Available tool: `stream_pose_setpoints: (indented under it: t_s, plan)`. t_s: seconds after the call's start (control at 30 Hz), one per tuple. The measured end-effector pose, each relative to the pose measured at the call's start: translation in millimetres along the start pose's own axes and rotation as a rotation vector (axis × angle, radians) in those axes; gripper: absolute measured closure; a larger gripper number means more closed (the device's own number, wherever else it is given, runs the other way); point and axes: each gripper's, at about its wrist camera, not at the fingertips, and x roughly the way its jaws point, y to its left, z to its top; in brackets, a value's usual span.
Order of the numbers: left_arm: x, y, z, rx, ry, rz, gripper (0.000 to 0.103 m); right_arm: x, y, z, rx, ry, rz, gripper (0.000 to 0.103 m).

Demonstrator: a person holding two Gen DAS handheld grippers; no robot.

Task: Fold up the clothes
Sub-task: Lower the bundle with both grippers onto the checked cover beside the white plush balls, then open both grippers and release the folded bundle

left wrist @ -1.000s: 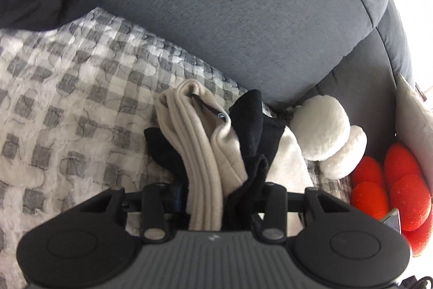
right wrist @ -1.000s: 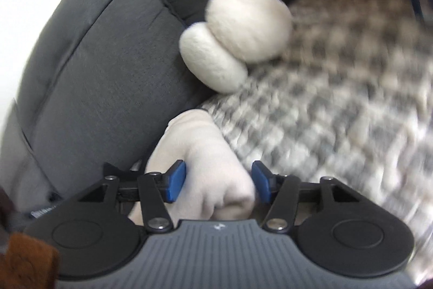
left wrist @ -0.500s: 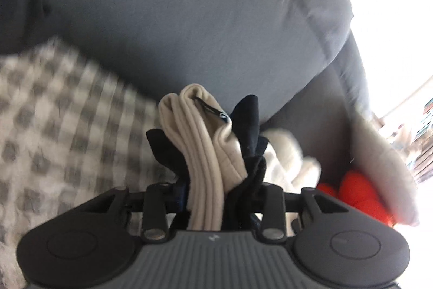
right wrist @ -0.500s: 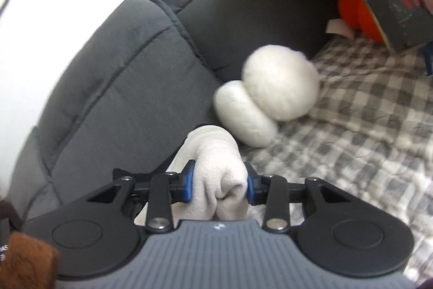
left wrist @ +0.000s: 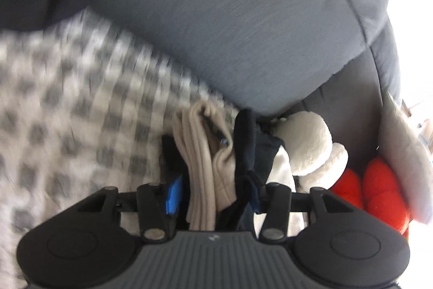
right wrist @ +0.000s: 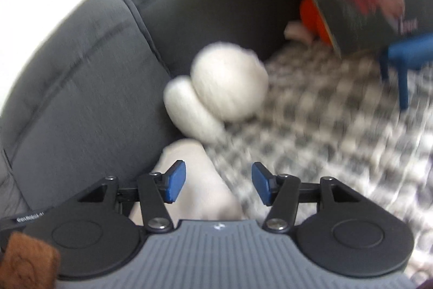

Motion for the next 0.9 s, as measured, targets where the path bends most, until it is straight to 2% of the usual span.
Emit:
stream_pose_setpoints:
  t_s: [0.03, 0.07, 0.1, 0.13, 0.17, 0.2, 0.27, 0.33, 0.4, 0.53, 0.63, 0.7, 0.9]
  plan:
    - [-8.7, -5.5, 2.2, 0.047, -0.037, 0.018, 0.064, -1.8, 3.6, 1.2, -0.025, -0.007, 0.003, 0.05]
    - [-21.3, -9.3, 3.6, 0.089, -0.083, 0.02, 0.065, -3.6, 7.3, 2.3, -0.049, -0.014, 0.005, 0.056]
    - [-33.8, -13.0, 4.9, 0.131, -0.128, 0.022, 0.065, -5.4, 10.9, 3.5, -0.074, -0.021, 0.008, 0.066]
    - [-44.2, -17.2, 6.0, 0.17, -0.165, 0.016, 0.065, -7.2, 14.6, 4.6, -0.099, -0.028, 0.01, 0.07]
    - [-46.7, -22.6, 6.5, 0.198, -0.169, -0.018, 0.065, -9.0, 18.2, 5.8, -0.123, -0.034, 0.013, 0.07]
    - [-47.2, -28.0, 6.3, 0.229, -0.165, -0.05, 0.065, -10.7, 21.9, 6.9, -0.148, -0.041, 0.015, 0.072]
    - [-33.4, -37.5, 0.1, 0.319, -0.1, -0.098, 0.065, 1.0, 25.0, -0.3, -0.183, 0.027, -0.016, 0.073]
    - [-13.3, -41.5, -13.3, 0.436, -0.043, -0.058, 0.068, 10.4, 25.1, -8.4, -0.204, 0.053, -0.053, 0.074]
    - [-2.2, -37.5, -26.9, 0.539, -0.015, 0.038, 0.074, 15.2, 24.9, -14.9, -0.216, 0.061, -0.077, 0.075]
    - [0.2, -25.6, -45.0, 0.657, -0.05, 0.081, 0.077, 17.3, 20.0, -22.8, -0.202, 0.062, -0.067, 0.076]
    - [11.0, -28.2, -47.4, 0.678, -0.059, 0.082, 0.078, 18.5, 15.9, -25.2, -0.19, 0.067, -0.061, 0.08]
    - [19.4, -31.3, -45.3, 0.651, -0.051, 0.068, 0.078, 16.6, 15.4, -25.1, -0.183, 0.069, -0.062, 0.084]
    - [28.6, -38.6, -37.6, 0.605, -0.028, 0.03, 0.078, 16.1, 20.5, -27.6, -0.221, 0.06, -0.089, 0.084]
